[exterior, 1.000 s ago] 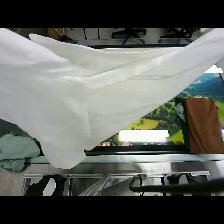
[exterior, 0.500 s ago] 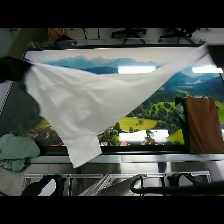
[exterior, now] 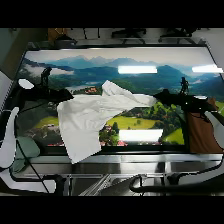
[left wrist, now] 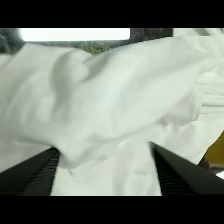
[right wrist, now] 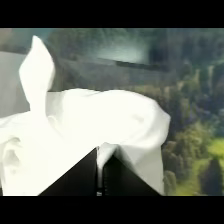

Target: Fold the shirts.

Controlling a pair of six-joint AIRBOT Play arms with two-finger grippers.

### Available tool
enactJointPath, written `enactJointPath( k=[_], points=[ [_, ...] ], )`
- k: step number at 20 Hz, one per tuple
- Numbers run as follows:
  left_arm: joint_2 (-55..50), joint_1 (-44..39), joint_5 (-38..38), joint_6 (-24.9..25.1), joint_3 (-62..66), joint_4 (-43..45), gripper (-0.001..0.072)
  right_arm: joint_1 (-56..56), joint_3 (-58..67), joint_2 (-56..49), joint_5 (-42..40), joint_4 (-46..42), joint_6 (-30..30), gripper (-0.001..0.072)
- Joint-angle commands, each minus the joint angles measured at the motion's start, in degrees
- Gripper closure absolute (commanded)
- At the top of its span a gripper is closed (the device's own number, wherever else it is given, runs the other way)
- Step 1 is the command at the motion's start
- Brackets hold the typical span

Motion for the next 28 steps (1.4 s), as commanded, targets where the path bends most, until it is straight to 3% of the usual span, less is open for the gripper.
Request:
enactJointPath(
  k=[1,3,5,7,9,11,15,19,21,23,25,27,28],
  points=[
    [-5.3,2.9,-11.6,-4.6,7.1,0.3,0.0017,-1.4,2.1,-1.4,2.9,-0.3,-2.3,0.0431],
    [-4.5,5.6,-19.6,-6.5,9.9,0.8,0.0018,-4.3,3.9,0.6,6.5,-4.3,-1.7,0.0425],
    [-1.6,8.1,-24.4,-7.1,8.1,0.8,0.0018,-7.8,4.1,3.4,7.5,-11.2,3.6,0.0315],
    [3.4,10.4,-24.9,-7.3,1.3,1.9,0.0018,-11.1,4.1,6.1,9.2,-19.8,9.1,0.0315],
    [8.8,12.0,-24.0,-7.5,-7.3,8.2,0.0018,-13.1,4.0,7.5,12.0,-24.1,11.7,0.0315],
    [13.5,13.2,-22.1,-7.7,-16.5,12.8,0.0017,-13.6,3.7,7.5,13.9,-24.8,11.9,0.0315],
    [20.4,14.2,-13.0,-7.5,-33.5,10.5,0.0017,-9.0,1.6,6.8,13.5,-24.8,11.9,0.0315],
    [21.6,11.8,-4.6,-7.3,-43.3,9.0,0.0018,-2.1,1.6,2.8,7.5,-24.8,11.8,0.0308],
    [21.5,9.2,-0.1,-7.4,-45.9,9.0,0.0034,0.3,1.6,0.3,4.3,-24.8,11.9,0.0211],
    [21.5,7.3,3.7,-7.4,-45.9,9.0,0.0247,2.1,1.7,-1.9,1.1,-23.7,11.8,0.0214],
    [21.5,5.5,6.4,-7.4,-44.7,9.0,0.0263,3.0,1.8,-3.2,-1.2,-21.8,11.6,0.0215],
    [21.5,3.9,8.9,-7.4,-43.0,9.0,0.0634,3.7,1.8,-3.8,-4.4,-20.9,11.4,0.0216],
    [21.5,3.1,10.1,-7.4,-42.3,9.0,0.0658,4.0,1.8,-3.8,-5.9,-20.1,11.4,0.0218]
  ],
)
